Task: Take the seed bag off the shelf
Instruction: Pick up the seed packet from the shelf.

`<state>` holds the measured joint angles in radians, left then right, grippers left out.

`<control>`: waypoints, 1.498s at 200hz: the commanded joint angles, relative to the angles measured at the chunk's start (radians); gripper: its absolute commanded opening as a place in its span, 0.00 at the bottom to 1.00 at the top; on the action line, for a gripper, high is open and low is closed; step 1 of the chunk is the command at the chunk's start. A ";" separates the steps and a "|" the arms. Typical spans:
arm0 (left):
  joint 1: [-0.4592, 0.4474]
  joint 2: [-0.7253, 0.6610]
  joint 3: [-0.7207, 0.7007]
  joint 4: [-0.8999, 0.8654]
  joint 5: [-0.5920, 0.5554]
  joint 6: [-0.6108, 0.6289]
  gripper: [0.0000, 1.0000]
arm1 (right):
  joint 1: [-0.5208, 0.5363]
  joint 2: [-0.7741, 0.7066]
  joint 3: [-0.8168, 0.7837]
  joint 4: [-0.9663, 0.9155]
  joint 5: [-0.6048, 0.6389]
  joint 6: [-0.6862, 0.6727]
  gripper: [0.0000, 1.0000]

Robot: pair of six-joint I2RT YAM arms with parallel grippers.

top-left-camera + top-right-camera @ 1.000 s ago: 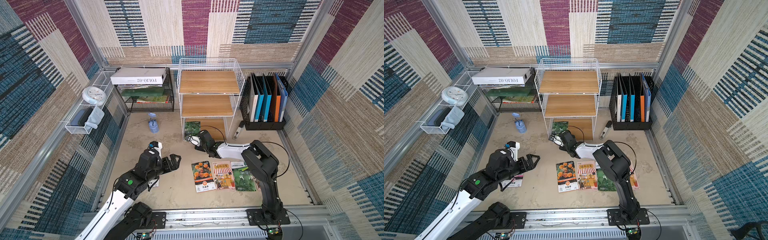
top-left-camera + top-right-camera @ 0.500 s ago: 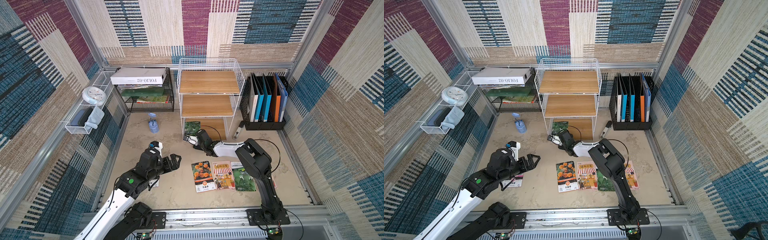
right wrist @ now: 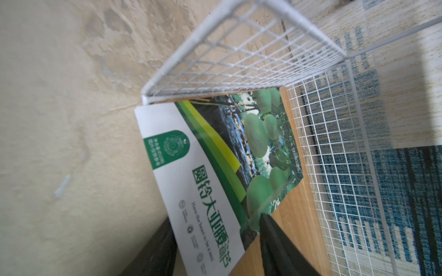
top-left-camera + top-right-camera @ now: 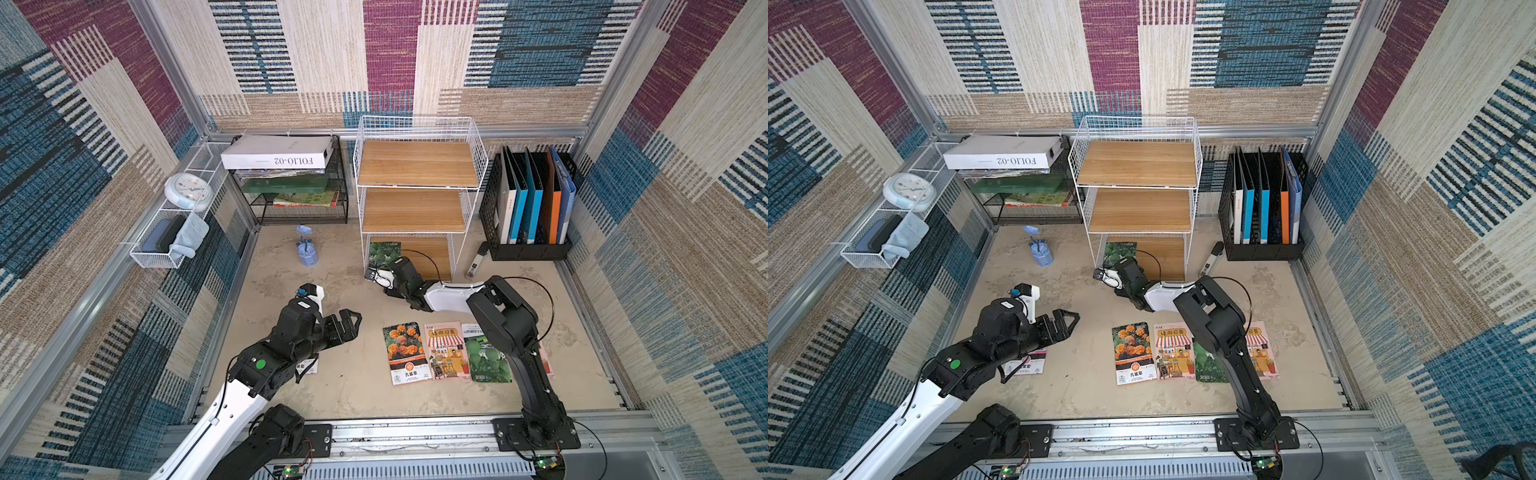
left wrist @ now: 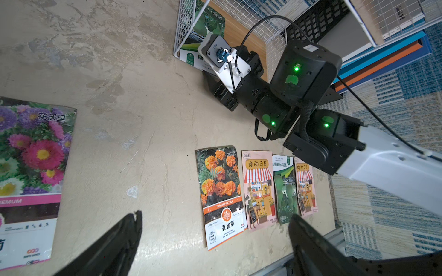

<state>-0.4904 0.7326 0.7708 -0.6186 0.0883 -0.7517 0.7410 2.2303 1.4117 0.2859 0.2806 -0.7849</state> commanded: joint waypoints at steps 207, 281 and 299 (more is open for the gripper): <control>0.003 0.039 -0.030 0.070 0.000 -0.020 0.99 | 0.011 -0.209 -0.188 -0.043 -0.066 0.119 0.00; 0.039 0.240 0.041 0.200 0.008 -0.058 0.99 | 0.027 -0.397 -0.334 0.024 -0.032 0.179 0.00; 0.061 0.276 0.053 0.240 0.018 -0.077 0.99 | 0.033 -0.439 -0.364 0.035 -0.031 0.186 0.00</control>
<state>-0.4503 0.9730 0.8062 -0.4637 0.1009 -0.8051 0.7673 1.8347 1.0740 0.2718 0.2390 -0.6319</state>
